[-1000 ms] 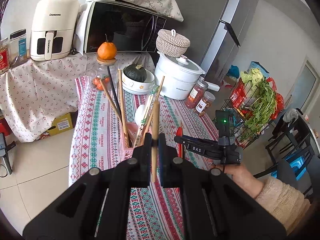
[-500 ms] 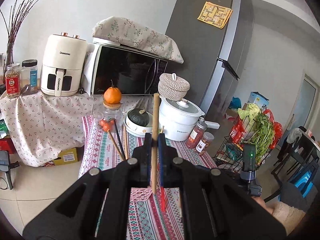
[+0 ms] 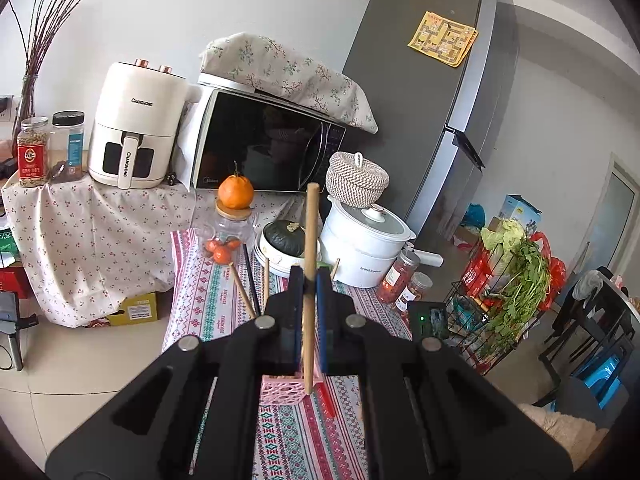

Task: Organize utensils
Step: 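Lift the red spoon with the right tool while the left tool holds its chopstick above the caddy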

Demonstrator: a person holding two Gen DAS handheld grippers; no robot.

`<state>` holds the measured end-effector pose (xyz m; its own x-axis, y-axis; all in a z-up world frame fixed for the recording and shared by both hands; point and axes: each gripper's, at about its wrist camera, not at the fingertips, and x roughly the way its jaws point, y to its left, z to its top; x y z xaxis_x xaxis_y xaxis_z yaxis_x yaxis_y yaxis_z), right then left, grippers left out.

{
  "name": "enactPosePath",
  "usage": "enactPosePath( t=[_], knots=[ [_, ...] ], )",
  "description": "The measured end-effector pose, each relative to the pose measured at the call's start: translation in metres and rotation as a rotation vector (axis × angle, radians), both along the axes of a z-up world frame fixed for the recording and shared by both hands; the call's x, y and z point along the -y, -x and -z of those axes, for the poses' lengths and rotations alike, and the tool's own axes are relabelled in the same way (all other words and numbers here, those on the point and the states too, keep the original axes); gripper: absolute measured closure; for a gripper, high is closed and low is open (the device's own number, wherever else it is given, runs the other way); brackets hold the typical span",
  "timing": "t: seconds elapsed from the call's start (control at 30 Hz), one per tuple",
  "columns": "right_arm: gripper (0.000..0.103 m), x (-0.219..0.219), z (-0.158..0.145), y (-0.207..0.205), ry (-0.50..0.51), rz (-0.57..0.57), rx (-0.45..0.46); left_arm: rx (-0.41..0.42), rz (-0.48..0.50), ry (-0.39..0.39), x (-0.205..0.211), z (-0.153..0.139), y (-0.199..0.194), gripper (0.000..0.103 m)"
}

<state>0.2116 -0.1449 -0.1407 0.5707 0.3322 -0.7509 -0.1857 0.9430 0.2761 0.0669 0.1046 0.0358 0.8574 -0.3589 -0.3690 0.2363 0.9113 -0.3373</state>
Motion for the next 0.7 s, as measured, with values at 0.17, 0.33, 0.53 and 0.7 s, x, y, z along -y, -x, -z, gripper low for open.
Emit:
enactPosePath(
  t=[0.17,0.33,0.53,0.7],
  knots=[
    [0.042,-0.022,0.031,-0.033,0.05,-0.04,-0.024,-0.007,-0.028,0.046,-0.012,0.0,-0.009,0.096],
    [0.056,-0.044,0.051,-0.052,0.102,-0.094,-0.015,-0.003,-0.022,0.049,-0.013,-0.001,-0.01,0.096],
    [0.079,-0.057,0.071,-0.058,0.209,-0.128,0.002,-0.008,-0.015,0.045,-0.012,0.001,-0.012,0.096],
    [0.09,-0.045,0.069,-0.053,0.199,-0.116,-0.018,-0.011,-0.019,0.053,-0.011,0.002,-0.013,0.096]
  ],
)
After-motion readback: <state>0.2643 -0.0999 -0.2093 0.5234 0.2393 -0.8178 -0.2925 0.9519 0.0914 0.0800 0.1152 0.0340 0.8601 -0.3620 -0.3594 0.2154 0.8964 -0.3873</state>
